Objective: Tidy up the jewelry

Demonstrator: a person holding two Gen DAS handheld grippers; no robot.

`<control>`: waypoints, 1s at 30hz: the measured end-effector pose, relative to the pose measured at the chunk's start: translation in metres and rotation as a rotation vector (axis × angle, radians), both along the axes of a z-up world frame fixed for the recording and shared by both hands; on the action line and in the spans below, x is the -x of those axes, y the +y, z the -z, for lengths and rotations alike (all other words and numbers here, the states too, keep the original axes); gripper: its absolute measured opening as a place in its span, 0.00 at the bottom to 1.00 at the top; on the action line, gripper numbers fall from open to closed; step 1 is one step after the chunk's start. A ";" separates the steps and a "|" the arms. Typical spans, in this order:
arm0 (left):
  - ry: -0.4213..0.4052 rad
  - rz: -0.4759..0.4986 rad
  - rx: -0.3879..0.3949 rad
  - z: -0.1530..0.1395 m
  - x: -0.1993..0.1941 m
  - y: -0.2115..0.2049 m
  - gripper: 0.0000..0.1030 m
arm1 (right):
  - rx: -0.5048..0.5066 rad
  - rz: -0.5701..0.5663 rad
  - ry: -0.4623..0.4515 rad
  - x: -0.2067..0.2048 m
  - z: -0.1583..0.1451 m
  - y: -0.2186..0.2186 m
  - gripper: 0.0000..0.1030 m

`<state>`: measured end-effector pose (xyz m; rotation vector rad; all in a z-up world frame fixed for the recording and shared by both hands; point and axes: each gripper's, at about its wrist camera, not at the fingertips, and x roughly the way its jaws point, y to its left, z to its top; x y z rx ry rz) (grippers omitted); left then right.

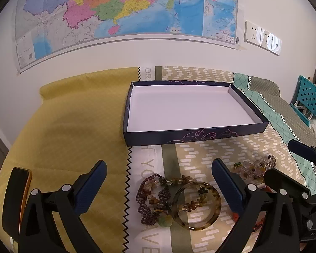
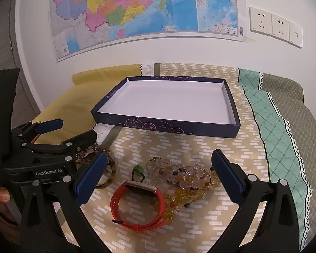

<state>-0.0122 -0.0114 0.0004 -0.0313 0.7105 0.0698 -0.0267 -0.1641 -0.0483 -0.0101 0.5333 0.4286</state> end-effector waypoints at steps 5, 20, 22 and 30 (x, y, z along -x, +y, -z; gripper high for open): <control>0.006 -0.003 0.007 0.002 0.001 0.001 0.93 | -0.006 -0.002 0.008 -0.001 0.000 -0.002 0.95; 0.001 0.003 -0.002 0.002 0.004 -0.005 0.93 | -0.028 0.001 0.020 -0.001 0.002 -0.005 0.95; 0.000 0.002 -0.001 0.002 0.004 -0.005 0.93 | -0.027 0.000 0.021 -0.001 0.003 -0.004 0.95; 0.005 0.006 0.001 0.003 0.004 -0.007 0.93 | -0.031 -0.001 0.028 -0.001 0.005 -0.005 0.95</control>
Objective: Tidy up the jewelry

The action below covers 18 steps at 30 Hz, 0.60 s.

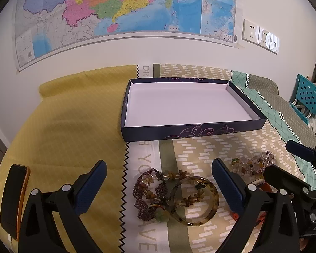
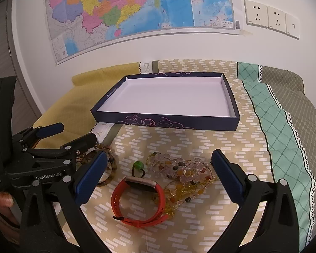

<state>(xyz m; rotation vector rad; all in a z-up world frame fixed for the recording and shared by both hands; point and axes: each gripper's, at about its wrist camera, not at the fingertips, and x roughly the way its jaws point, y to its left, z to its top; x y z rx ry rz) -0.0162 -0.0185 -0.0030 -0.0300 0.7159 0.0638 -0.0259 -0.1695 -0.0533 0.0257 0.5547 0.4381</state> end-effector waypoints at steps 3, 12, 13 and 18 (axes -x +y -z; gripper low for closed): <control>0.001 0.000 0.002 0.001 0.001 0.000 0.93 | 0.003 0.000 0.002 0.000 0.001 0.000 0.95; 0.001 0.000 0.001 0.002 0.002 0.000 0.93 | -0.006 -0.006 0.003 0.000 0.002 0.000 0.95; 0.001 0.000 0.001 0.002 0.002 0.000 0.93 | -0.008 -0.008 0.004 0.000 0.002 0.000 0.95; 0.005 -0.004 0.001 0.005 0.002 0.000 0.93 | -0.009 -0.010 0.009 0.000 0.003 0.001 0.95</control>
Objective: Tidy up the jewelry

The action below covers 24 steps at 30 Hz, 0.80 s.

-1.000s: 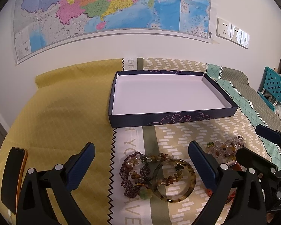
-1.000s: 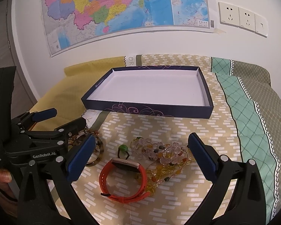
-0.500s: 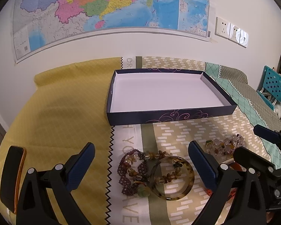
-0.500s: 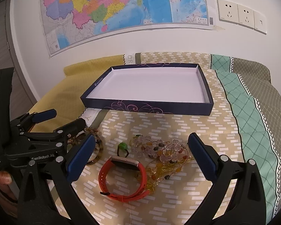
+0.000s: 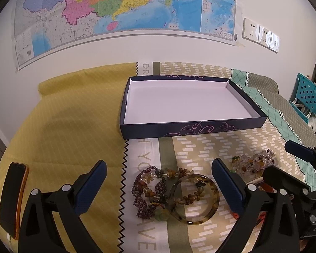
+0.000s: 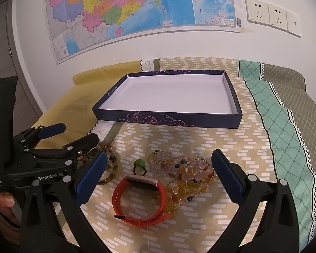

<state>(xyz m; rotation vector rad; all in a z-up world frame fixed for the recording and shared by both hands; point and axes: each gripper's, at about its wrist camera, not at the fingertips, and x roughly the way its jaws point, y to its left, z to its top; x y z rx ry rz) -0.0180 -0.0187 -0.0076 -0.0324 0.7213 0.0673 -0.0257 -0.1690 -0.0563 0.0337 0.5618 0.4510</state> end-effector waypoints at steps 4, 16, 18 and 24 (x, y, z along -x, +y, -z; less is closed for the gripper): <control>0.000 -0.001 -0.001 0.001 0.000 0.000 0.93 | -0.002 -0.003 0.003 -0.001 0.001 0.000 0.95; 0.008 -0.003 0.003 0.003 0.000 0.001 0.93 | -0.007 -0.012 0.012 -0.002 0.004 0.001 0.95; 0.009 -0.004 0.002 0.003 0.000 0.001 0.93 | -0.008 -0.013 0.014 -0.002 0.004 0.000 0.95; 0.013 -0.005 0.003 0.003 0.000 0.001 0.93 | -0.010 -0.014 0.017 -0.002 0.004 0.000 0.95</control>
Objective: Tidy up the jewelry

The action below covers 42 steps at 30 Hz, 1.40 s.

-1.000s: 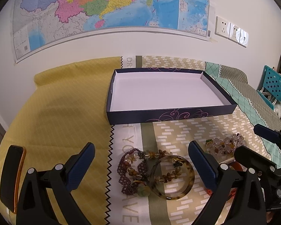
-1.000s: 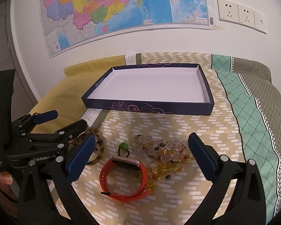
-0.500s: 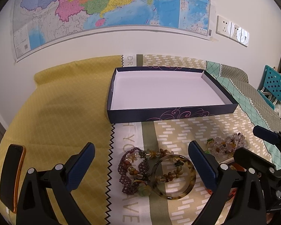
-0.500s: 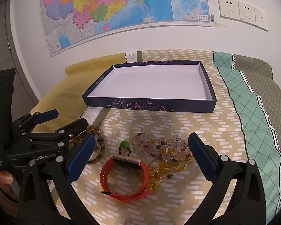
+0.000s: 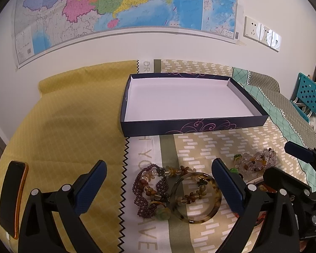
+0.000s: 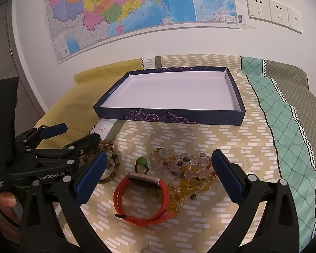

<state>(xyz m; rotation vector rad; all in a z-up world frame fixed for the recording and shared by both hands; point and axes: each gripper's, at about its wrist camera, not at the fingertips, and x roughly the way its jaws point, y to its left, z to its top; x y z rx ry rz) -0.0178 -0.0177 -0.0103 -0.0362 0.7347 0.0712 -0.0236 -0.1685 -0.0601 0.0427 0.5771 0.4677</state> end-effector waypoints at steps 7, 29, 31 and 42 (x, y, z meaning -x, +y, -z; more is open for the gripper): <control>0.005 -0.001 0.001 0.001 0.000 0.000 0.93 | -0.001 -0.005 0.003 0.001 0.001 0.000 0.95; 0.011 0.049 0.018 0.006 -0.001 0.007 0.93 | 0.012 -0.003 0.040 0.012 0.010 -0.016 0.90; 0.006 0.057 0.020 0.005 0.000 0.013 0.93 | 0.019 -0.015 0.057 0.015 0.013 -0.018 0.80; 0.051 0.277 0.018 0.013 0.012 0.008 0.67 | 0.028 -0.104 0.138 0.020 0.028 -0.011 0.33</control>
